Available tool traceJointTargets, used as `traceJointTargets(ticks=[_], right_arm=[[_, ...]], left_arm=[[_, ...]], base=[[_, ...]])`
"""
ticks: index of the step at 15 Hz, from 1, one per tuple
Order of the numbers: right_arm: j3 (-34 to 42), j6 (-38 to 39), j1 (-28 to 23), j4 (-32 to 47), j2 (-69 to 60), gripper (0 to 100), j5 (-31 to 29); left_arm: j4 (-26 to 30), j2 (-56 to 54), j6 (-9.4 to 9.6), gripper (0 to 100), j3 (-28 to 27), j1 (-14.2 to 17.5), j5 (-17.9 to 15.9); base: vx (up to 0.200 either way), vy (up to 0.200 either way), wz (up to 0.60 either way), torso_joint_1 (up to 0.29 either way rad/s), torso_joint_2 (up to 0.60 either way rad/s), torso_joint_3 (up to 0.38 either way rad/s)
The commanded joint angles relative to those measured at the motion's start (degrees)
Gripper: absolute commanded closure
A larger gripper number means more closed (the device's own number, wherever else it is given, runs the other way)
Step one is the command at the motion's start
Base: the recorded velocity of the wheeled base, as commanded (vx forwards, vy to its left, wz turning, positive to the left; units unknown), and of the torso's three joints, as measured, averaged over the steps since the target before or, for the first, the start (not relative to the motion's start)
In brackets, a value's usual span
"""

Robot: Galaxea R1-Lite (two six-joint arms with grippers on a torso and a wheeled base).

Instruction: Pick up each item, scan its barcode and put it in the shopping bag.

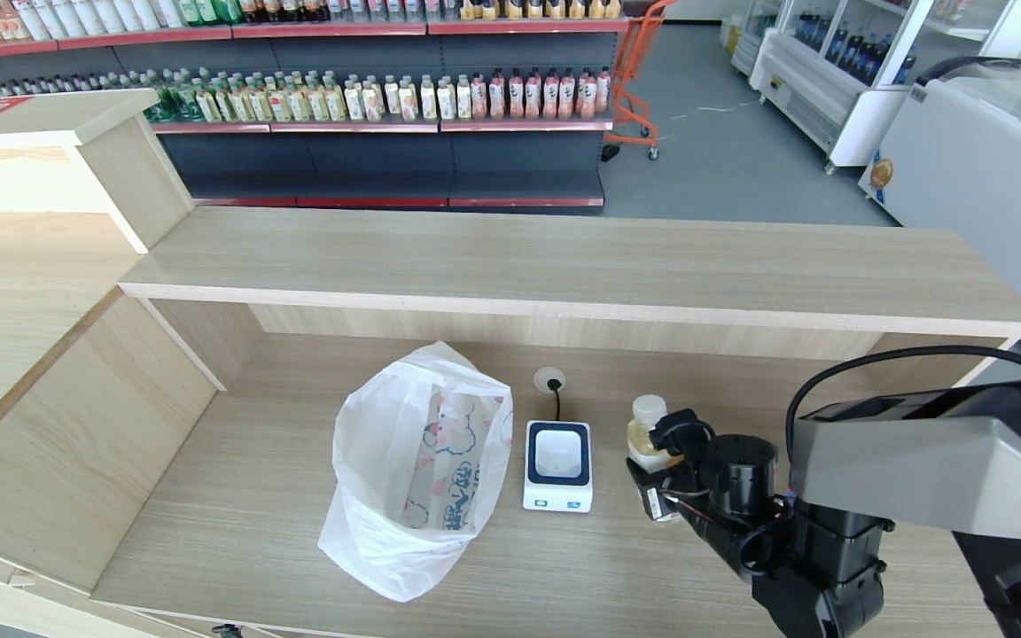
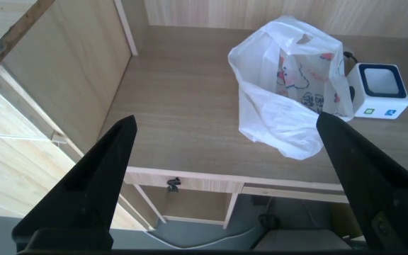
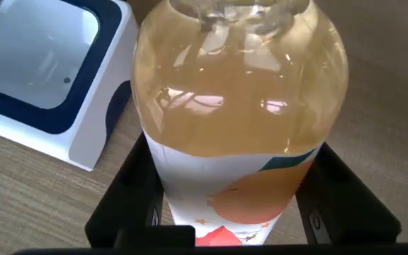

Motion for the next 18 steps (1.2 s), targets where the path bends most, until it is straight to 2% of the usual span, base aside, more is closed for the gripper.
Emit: traceJointTargets(ticks=[1,4,7,8,11,14,16,18], right_arm=[[0.21,0.20,0.04,-0.24,-0.52,100,0.10],[-0.14,3.02,-0.05,-0.24,-3.51,100,0.54],[0.82,8.03,-0.40,0.90,-13.35,100,3.87],[2.67,9.78,-0.40,3.19,-18.71,100,6.78],[10.93,15.76,-0.40,13.74,-37.17,100,24.09],[14.01,23.85,-0.40,22.61,-49.30,100,39.73],[13.83,27.89,-0.40,25.51,-52.64,100,47.91],[14.36,28.33,0.04,25.87,-53.08,100,50.98]], left_arm=[[0.00,-0.01,0.00,0,0.02,0.03,0.02],[0.00,-0.01,0.00,0,0.02,0.03,0.02],[0.00,-0.01,0.00,0,0.02,0.03,0.02],[0.00,-0.01,0.00,0,0.02,0.03,0.02],[0.00,-0.01,0.00,0,-0.06,0.03,0.02],[0.00,-0.01,0.00,0,0.02,0.03,0.02],[0.00,-0.01,0.00,0,0.02,0.03,0.02],[0.00,-0.01,0.00,0,0.02,0.03,0.02]], base=[[0.000,0.000,0.00,0.000,0.00,0.000],[0.000,0.000,0.00,0.000,0.00,0.000],[0.000,0.000,0.00,0.000,0.00,0.000],[0.000,0.000,0.00,0.000,0.00,0.000],[0.000,0.000,0.00,0.000,0.00,0.000],[0.000,0.000,0.00,0.000,0.00,0.000],[0.000,0.000,0.00,0.000,0.00,0.000],[0.000,0.000,0.00,0.000,0.00,0.000]])
